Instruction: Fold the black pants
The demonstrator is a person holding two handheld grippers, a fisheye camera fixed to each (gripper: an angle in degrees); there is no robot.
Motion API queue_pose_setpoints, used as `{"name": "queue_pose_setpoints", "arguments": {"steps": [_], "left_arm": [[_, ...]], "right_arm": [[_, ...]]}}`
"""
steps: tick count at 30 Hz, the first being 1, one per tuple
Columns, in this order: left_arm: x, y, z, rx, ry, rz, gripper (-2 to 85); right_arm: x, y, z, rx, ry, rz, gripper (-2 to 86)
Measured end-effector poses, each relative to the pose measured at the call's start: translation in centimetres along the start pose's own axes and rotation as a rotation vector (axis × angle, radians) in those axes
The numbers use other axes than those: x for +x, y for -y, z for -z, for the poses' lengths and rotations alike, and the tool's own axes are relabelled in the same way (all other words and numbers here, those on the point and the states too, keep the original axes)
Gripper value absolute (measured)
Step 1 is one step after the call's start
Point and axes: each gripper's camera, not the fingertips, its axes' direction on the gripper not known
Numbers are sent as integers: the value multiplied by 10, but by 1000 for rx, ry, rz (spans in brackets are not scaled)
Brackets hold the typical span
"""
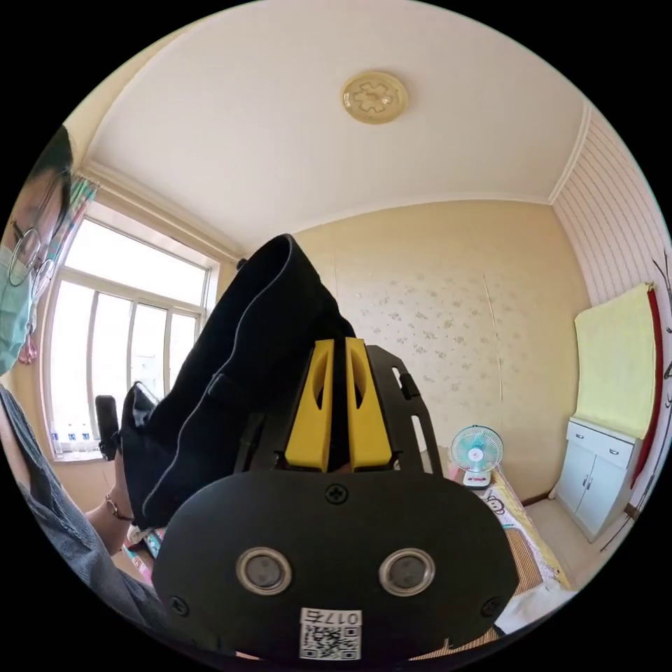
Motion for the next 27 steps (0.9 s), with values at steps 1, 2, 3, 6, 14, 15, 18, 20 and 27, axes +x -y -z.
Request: {"name": "queue_pose_setpoints", "arguments": {"steps": [1,2,3,6,14,15,18,20,27], "left_arm": [[-28,6,18,72,-11,92,46],[-39,9,26,101,-3,125,46],[-55,15,42,153,21,165,46],[-71,33,78,280,77,158,46],[-67,84,101,422,194,-48,49],[-77,90,93,393,241,-43,49],[-142,94,64,306,309,71,49],[-205,93,35,234,366,179,49],[-561,42,-94,-202,725,501,54]], "right_arm": [[6,4,2,7,51,9,26],[13,8,7,30,128,22,25],[17,11,10,47,176,31,24],[39,28,25,135,468,70,23],[77,107,26,116,493,108,22],[81,111,19,85,467,105,22],[118,116,-40,-70,331,79,21],[168,112,-127,-223,259,-23,20],[337,9,-477,-738,26,-230,11]]}}
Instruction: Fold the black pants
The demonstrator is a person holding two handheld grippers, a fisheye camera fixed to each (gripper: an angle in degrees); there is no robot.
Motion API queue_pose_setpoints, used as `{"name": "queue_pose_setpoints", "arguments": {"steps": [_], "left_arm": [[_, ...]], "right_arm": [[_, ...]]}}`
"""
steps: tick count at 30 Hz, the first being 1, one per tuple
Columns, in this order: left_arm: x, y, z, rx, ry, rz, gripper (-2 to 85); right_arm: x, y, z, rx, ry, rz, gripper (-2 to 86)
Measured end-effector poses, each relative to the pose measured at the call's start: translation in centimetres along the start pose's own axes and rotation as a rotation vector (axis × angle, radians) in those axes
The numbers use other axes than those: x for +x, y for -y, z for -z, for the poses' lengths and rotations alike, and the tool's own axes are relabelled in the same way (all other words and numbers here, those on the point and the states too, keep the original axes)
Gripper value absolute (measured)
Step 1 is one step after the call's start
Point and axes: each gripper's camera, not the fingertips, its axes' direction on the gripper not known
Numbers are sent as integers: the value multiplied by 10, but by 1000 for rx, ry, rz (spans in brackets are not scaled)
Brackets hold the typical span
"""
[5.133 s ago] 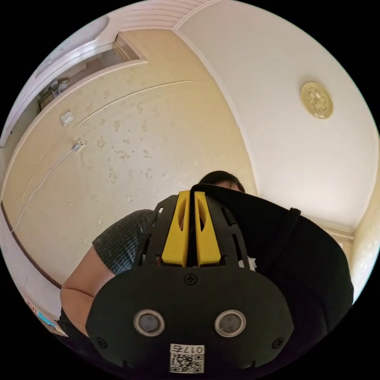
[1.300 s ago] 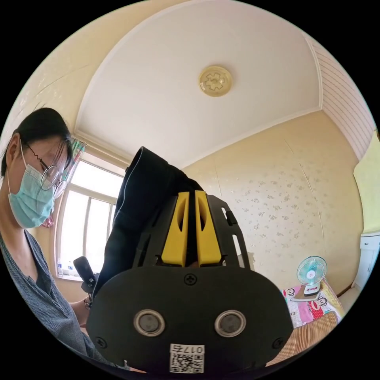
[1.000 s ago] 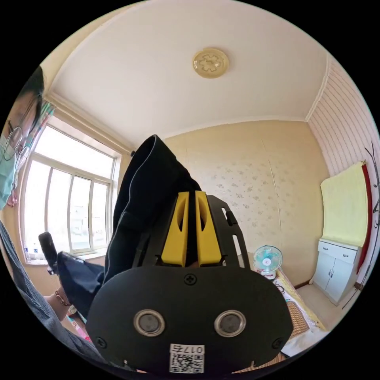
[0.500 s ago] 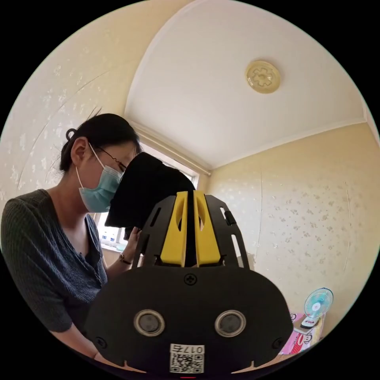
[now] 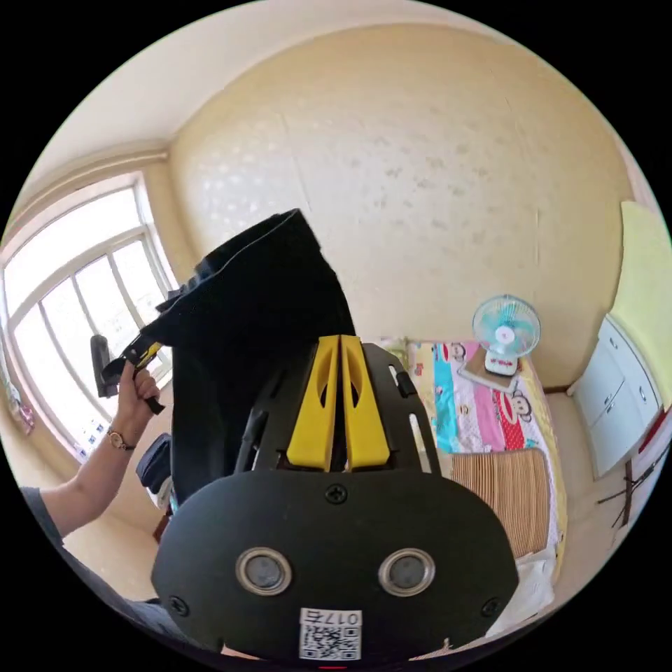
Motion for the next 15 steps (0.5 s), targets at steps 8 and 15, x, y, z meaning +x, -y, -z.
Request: {"name": "queue_pose_setpoints", "arguments": {"steps": [8,15], "left_arm": [[-175,-248,-130,-587,237,9,61],[-243,-506,-135,-1003,219,302,85]], "right_arm": [[139,-246,-176,-513,63,-59,27],[220,-449,-181,-896,-132,-187,77]]}}
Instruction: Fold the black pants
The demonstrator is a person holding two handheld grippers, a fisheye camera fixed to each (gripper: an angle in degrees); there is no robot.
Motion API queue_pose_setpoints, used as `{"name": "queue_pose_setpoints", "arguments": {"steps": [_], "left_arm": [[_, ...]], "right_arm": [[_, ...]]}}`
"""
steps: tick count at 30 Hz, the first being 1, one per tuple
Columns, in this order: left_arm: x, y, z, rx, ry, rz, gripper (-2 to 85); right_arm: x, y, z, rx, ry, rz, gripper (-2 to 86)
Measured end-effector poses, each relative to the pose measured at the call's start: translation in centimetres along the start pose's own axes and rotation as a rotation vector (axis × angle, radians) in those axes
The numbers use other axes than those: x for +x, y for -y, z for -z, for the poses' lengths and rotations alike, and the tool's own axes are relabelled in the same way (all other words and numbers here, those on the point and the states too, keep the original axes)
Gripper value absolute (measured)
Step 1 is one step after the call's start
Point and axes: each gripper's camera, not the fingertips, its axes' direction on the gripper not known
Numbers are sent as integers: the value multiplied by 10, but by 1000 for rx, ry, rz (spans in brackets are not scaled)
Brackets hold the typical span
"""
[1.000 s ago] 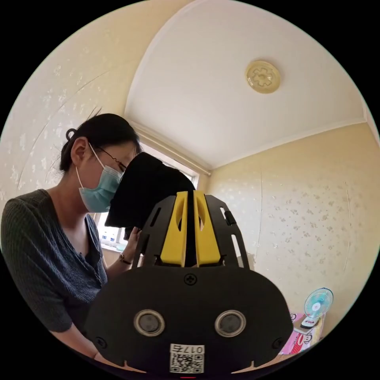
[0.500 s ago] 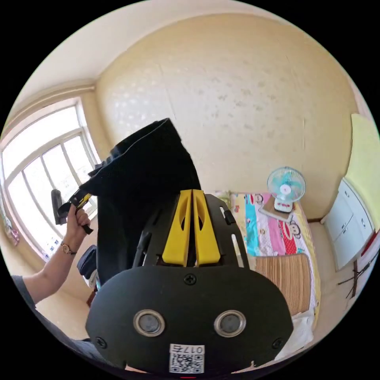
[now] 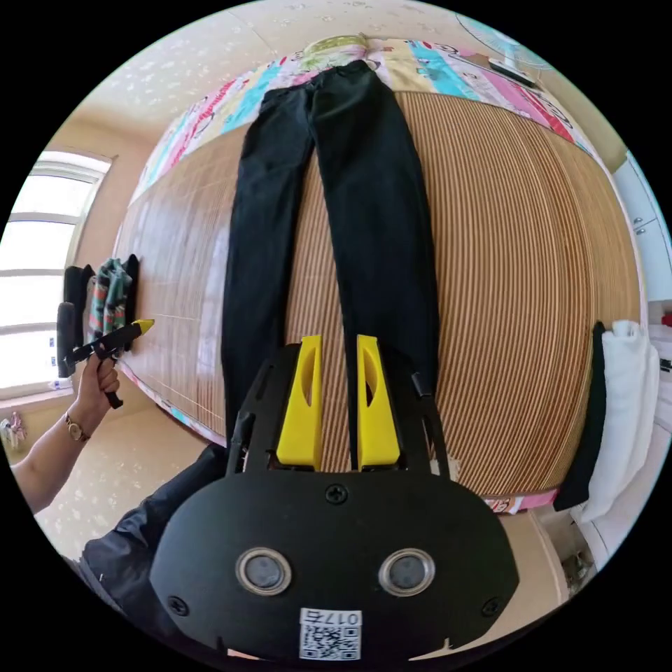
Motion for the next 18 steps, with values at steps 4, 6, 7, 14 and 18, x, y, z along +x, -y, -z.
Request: {"name": "queue_pose_setpoints", "arguments": {"steps": [4,6,7,14,18], "left_arm": [[8,-21,-63,-76,-86,25,93],[13,-18,-85,-111,-113,24,95],[18,-15,-90,-85,-90,15,88],[25,11,-100,-241,-60,-136,0],[17,1,-113,-436,-163,-284,-7]], "right_arm": [[52,-39,16,39,-95,-55,87],[78,-41,23,37,-137,-62,88],[98,-41,28,34,-134,-78,89],[198,-43,57,-7,-28,-98,89],[234,-60,74,-32,8,-84,88]]}}
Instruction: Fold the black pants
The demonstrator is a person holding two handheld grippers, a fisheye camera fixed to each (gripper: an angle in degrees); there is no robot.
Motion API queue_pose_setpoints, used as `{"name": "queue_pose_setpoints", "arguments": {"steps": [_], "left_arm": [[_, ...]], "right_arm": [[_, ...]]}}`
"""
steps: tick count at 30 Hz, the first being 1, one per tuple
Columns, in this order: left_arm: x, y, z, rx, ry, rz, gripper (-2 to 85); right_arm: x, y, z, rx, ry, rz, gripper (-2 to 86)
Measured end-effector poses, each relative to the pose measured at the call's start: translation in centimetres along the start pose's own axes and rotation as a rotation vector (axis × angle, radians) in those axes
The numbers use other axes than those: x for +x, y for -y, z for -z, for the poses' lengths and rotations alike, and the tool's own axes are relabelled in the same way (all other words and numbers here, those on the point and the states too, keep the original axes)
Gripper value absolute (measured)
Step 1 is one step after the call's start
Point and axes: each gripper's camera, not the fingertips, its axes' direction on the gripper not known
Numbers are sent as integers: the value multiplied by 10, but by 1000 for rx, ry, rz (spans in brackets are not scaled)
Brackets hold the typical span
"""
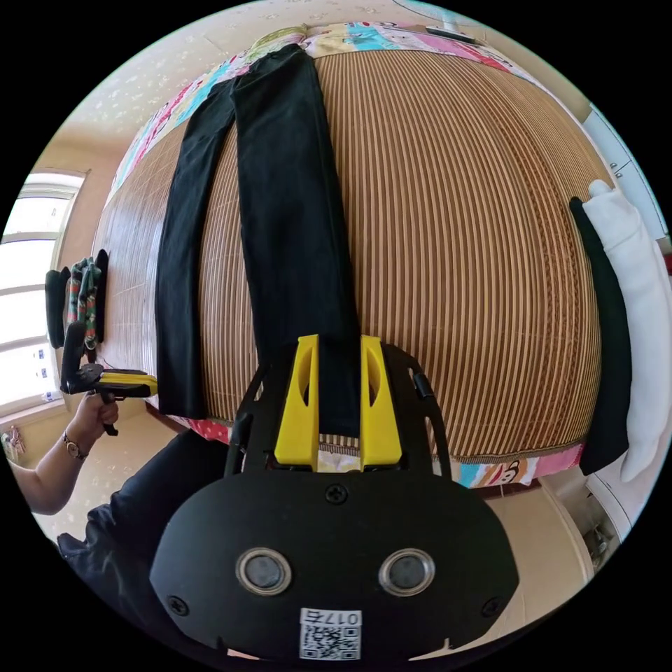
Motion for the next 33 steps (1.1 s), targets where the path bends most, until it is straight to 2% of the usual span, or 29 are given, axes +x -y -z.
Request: {"name": "queue_pose_setpoints", "arguments": {"steps": [2,4,7,11,15,18,20,23,25,27,30,33], "left_arm": [[-6,-11,8,63,-66,-19,-6],[-23,-24,26,206,-158,72,3],[-30,-24,38,330,-101,122,62],[-25,11,12,227,-14,89,84],[-20,24,-4,214,66,118,51],[-24,13,-7,175,48,114,31],[-26,-7,-7,191,30,113,23],[-36,-46,-17,188,80,172,27],[-50,-69,-31,165,24,267,32],[-53,-83,-35,170,49,329,33],[-37,-99,-25,262,165,345,37],[-14,-93,-21,340,149,247,42]], "right_arm": [[26,-11,12,-21,5,-8,84],[42,-15,33,13,56,-17,82],[39,-15,71,101,157,118,78],[2,11,57,-13,418,351,76],[-30,28,20,-194,389,406,65],[-37,21,27,-182,463,437,40],[-38,1,40,-164,591,470,32],[-31,-25,34,-269,545,413,28],[-23,-35,35,-331,548,388,26],[-10,-40,52,-328,524,382,26],[34,-42,108,-150,358,335,33],[111,-38,153,-1,182,67,47]]}}
